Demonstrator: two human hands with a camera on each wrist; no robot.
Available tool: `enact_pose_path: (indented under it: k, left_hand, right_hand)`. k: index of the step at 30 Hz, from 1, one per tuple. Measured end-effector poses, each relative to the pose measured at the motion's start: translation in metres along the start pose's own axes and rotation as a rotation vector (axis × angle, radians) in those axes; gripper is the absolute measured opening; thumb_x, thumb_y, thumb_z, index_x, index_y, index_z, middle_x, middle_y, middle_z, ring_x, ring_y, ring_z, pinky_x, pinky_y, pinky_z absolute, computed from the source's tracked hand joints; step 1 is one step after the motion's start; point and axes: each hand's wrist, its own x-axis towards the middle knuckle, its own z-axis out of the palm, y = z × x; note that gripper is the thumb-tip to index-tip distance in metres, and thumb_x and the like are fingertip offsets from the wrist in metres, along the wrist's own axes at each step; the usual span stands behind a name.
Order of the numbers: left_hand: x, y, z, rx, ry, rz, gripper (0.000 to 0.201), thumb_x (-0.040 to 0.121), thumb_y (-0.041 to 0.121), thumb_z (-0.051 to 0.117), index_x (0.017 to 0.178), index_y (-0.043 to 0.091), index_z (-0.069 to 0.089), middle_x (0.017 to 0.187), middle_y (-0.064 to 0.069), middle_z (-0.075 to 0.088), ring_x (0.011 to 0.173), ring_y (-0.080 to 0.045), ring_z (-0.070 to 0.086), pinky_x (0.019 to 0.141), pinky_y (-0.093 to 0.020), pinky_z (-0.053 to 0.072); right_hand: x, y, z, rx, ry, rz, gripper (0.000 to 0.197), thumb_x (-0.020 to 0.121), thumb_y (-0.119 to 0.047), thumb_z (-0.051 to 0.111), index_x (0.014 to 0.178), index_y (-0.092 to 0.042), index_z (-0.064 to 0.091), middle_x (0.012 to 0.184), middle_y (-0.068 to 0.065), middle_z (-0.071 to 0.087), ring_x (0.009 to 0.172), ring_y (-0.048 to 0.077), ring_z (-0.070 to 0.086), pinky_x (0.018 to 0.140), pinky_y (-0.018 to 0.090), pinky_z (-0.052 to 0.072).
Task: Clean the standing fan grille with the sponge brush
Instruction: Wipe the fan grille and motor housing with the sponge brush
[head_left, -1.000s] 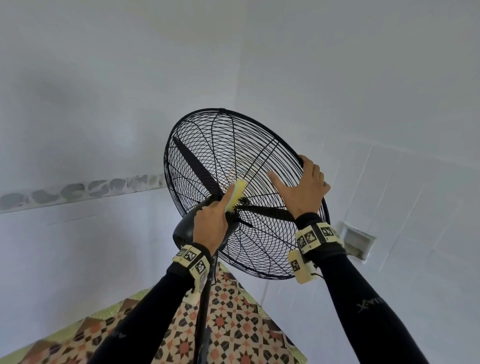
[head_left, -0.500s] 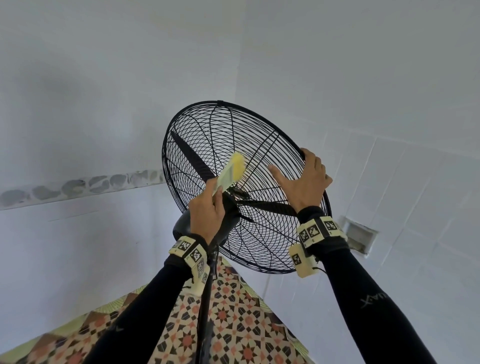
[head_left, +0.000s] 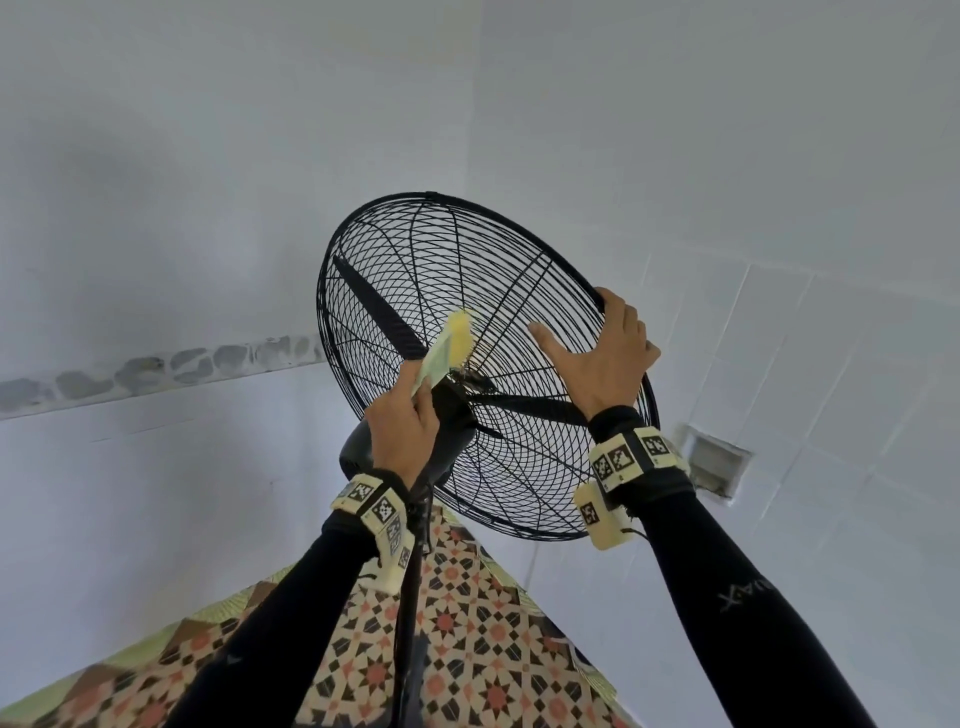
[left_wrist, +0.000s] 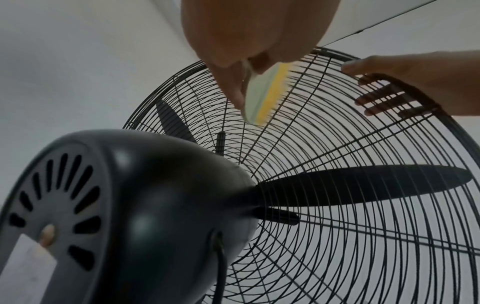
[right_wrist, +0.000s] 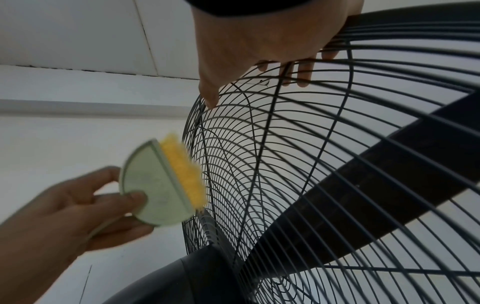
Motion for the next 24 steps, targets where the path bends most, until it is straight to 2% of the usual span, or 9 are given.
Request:
enact_pose_path:
  k: [3, 5, 7, 10, 13, 16, 18, 21, 24]
  left_hand:
    - [-0.005, -0.004, 0.002, 0.079, -0.105, -0.018, 0.014, 0.103, 0.014, 0.057, 0.113, 0.023, 0.052, 0.082, -0.011, 0.07, 0.065, -0.029, 0.065, 0.062, -0.044, 0.06]
    - [-0.003, 0.003, 0.0, 0.063, -0.116, 0.011, 0.014, 0.103, 0.015, 0.058, 0.115, 0.022, 0.055, 0.087, -0.013, 0.074, 0.066, -0.029, 0.067, 0.063, -0.042, 0.061]
    - [0.006, 0.015, -0.004, 0.004, -0.034, 0.038, 0.017, 0.104, 0.019, 0.057, 0.119, 0.013, 0.063, 0.09, -0.011, 0.075, 0.065, -0.025, 0.068, 0.057, -0.033, 0.058]
    - [0.019, 0.036, -0.007, -0.087, 0.084, 0.073, 0.02, 0.105, 0.02, 0.057, 0.12, 0.009, 0.065, 0.087, -0.005, 0.074, 0.059, -0.017, 0.064, 0.05, -0.028, 0.052]
    - [0.011, 0.033, -0.003, -0.005, -0.018, 0.077, 0.016, 0.104, 0.017, 0.058, 0.118, 0.011, 0.064, 0.084, -0.006, 0.072, 0.059, -0.019, 0.063, 0.055, -0.031, 0.054]
    - [-0.002, 0.018, -0.002, 0.122, -0.162, -0.022, 0.015, 0.103, 0.011, 0.059, 0.117, 0.01, 0.062, 0.092, -0.015, 0.074, 0.07, -0.03, 0.067, 0.065, -0.036, 0.058]
    - [-0.002, 0.018, -0.005, 0.103, -0.147, -0.023, 0.018, 0.103, 0.011, 0.06, 0.12, 0.01, 0.063, 0.095, -0.017, 0.075, 0.071, -0.031, 0.069, 0.066, -0.038, 0.061]
    - [0.005, 0.029, -0.009, 0.072, -0.09, 0.029, 0.02, 0.103, 0.013, 0.061, 0.123, 0.009, 0.064, 0.091, -0.013, 0.074, 0.066, -0.026, 0.068, 0.06, -0.033, 0.059]
    - [0.005, 0.025, -0.008, 0.172, -0.207, -0.013, 0.018, 0.104, 0.013, 0.057, 0.121, 0.009, 0.062, 0.092, -0.016, 0.074, 0.07, -0.029, 0.066, 0.066, -0.035, 0.055]
  right_hand:
    - [0.001, 0.0, -0.001, -0.003, 0.0, 0.004, 0.087, 0.076, -0.085, 0.059, 0.138, -0.026, 0.046, 0.135, 0.001, 0.055, 0.121, 0.023, 0.05, 0.102, 0.049, 0.032]
    - [0.001, 0.001, -0.001, -0.01, 0.004, 0.008, 0.088, 0.075, -0.086, 0.058, 0.139, -0.026, 0.046, 0.135, 0.001, 0.055, 0.121, 0.023, 0.051, 0.102, 0.049, 0.032]
    - [0.001, 0.001, -0.001, -0.009, 0.004, 0.006, 0.089, 0.075, -0.087, 0.057, 0.139, -0.026, 0.047, 0.134, 0.001, 0.056, 0.12, 0.023, 0.051, 0.102, 0.048, 0.032]
    - [0.003, 0.0, 0.001, -0.01, 0.017, -0.006, 0.088, 0.075, -0.086, 0.058, 0.138, -0.026, 0.047, 0.133, 0.001, 0.056, 0.119, 0.023, 0.052, 0.101, 0.048, 0.033]
    - [0.001, 0.001, 0.001, -0.006, 0.015, -0.002, 0.088, 0.075, -0.087, 0.057, 0.137, -0.026, 0.047, 0.132, 0.001, 0.056, 0.118, 0.024, 0.052, 0.101, 0.049, 0.034]
    - [0.001, 0.001, -0.001, -0.008, 0.013, 0.003, 0.089, 0.075, -0.088, 0.056, 0.138, -0.025, 0.047, 0.133, 0.001, 0.056, 0.119, 0.024, 0.052, 0.1, 0.049, 0.033]
    - [0.001, 0.0, -0.001, -0.008, 0.021, -0.004, 0.088, 0.075, -0.087, 0.057, 0.138, -0.026, 0.047, 0.132, 0.001, 0.057, 0.118, 0.023, 0.052, 0.1, 0.048, 0.033]
    - [0.0, -0.001, 0.002, -0.021, 0.032, -0.017, 0.087, 0.075, -0.086, 0.058, 0.137, -0.026, 0.048, 0.13, 0.001, 0.057, 0.116, 0.023, 0.053, 0.098, 0.048, 0.034]
    - [0.001, 0.001, 0.002, -0.024, 0.021, -0.009, 0.087, 0.075, -0.087, 0.056, 0.137, -0.026, 0.047, 0.13, 0.0, 0.057, 0.116, 0.023, 0.052, 0.098, 0.049, 0.035]
